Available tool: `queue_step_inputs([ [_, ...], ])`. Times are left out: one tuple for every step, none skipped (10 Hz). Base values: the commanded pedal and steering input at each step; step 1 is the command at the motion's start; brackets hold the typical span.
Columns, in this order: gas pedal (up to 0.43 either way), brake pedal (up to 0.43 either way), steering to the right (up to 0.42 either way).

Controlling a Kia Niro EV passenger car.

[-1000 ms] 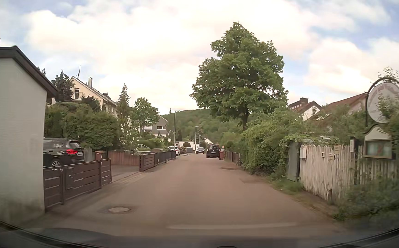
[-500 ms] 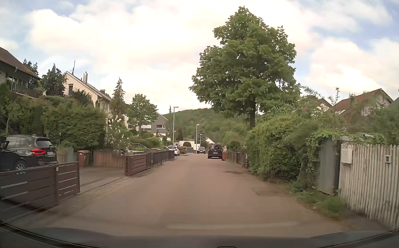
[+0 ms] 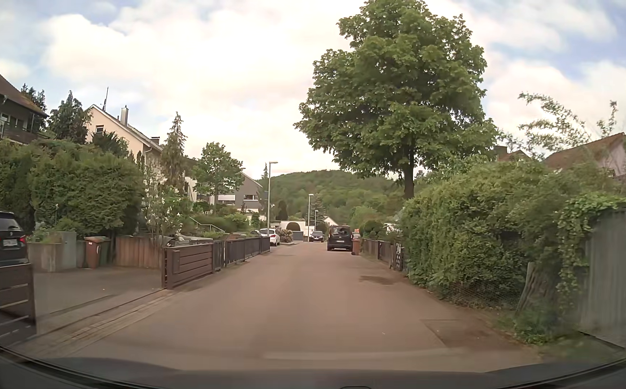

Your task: Follow the waypoints while adhering to traffic rules and regulations

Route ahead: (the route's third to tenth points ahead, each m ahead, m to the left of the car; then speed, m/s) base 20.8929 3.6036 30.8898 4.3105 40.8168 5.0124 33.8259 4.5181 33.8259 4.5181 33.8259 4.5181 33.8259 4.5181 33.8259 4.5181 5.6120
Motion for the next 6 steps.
queue_step_inputs([
  [0.0,0.0,-0.014],
  [0.0,0.0,-0.014],
  [0.0,0.0,-0.013],
  [0.0,0.0,-0.008],
  [0.0,0.0,0.003],
  [0.0,0.0,0.014],
])
